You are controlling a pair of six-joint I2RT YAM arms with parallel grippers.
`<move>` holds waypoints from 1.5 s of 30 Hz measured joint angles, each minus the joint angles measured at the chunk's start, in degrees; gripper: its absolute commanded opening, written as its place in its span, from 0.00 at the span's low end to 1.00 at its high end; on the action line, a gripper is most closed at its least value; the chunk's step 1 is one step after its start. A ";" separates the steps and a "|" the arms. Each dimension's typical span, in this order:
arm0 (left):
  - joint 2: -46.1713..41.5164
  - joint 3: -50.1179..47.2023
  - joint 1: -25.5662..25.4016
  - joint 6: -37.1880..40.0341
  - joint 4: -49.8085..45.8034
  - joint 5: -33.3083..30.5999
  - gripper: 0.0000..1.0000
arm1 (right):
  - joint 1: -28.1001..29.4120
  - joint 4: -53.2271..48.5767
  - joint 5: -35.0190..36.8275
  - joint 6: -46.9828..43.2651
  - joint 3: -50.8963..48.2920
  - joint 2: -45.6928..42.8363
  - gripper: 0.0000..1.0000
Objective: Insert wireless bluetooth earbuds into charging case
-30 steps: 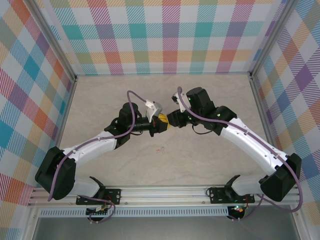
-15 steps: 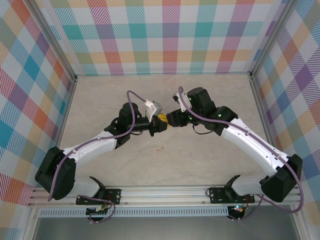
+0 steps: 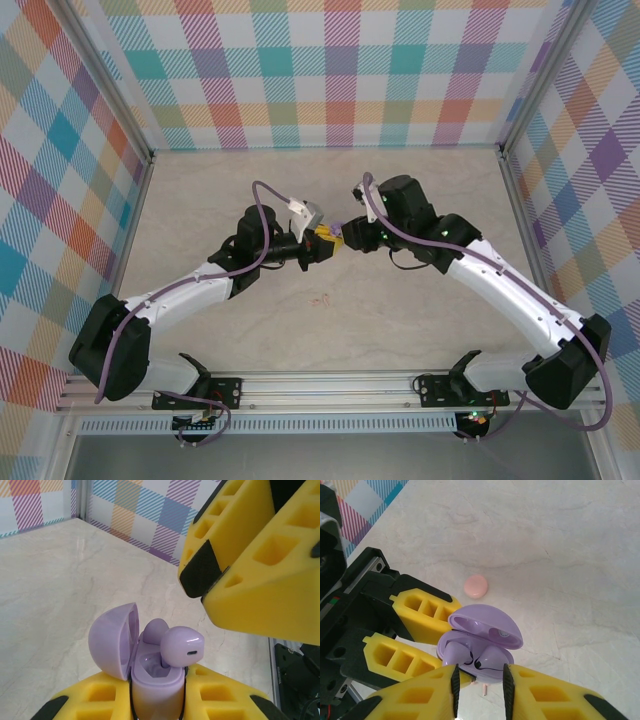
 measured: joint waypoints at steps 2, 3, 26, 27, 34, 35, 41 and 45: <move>-0.04 0.00 0.00 0.00 0.04 0.26 0.05 | 0.00 -0.04 -0.04 0.00 0.04 0.35 0.30; -0.04 0.00 0.00 0.00 0.02 0.48 0.05 | 0.00 -0.13 -0.13 0.02 0.17 0.55 0.30; -0.26 0.02 -0.26 -0.02 0.00 2.62 0.05 | -2.38 -0.11 0.59 3.13 1.18 1.49 0.38; -0.48 0.02 -0.26 -0.02 0.02 2.67 0.05 | -3.32 -0.09 0.55 3.30 0.92 0.87 0.38; -2.14 0.02 -0.26 -0.04 0.55 5.97 0.06 | -11.45 1.44 -4.26 4.37 -2.75 -2.19 0.33; -2.32 0.02 -0.26 -0.09 0.76 6.82 0.06 | -12.59 1.97 -5.75 4.42 -3.63 -2.19 0.32; -2.51 0.00 -0.26 -0.42 2.23 10.93 0.06 | -15.13 4.15 -14.58 4.28 -7.85 -2.19 0.30; -2.51 0.04 -0.31 -0.87 3.54 13.18 0.06 | -15.13 6.21 -20.87 4.28 -8.52 -2.08 0.30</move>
